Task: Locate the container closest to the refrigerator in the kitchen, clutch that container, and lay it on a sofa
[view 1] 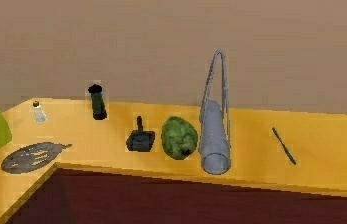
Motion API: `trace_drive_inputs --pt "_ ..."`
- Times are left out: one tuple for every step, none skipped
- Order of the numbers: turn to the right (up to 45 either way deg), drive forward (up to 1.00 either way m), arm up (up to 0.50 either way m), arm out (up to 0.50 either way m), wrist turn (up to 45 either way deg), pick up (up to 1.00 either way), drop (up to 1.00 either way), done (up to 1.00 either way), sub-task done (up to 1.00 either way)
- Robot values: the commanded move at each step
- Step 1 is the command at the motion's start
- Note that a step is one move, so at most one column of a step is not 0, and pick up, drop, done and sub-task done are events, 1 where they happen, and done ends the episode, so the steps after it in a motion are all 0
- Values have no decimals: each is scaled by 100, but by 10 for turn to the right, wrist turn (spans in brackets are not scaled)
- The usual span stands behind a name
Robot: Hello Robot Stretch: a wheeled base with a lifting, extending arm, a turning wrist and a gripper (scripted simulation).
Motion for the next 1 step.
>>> trace_drive_inputs --pt "0 0 0 0 -450 0 0 0 0"
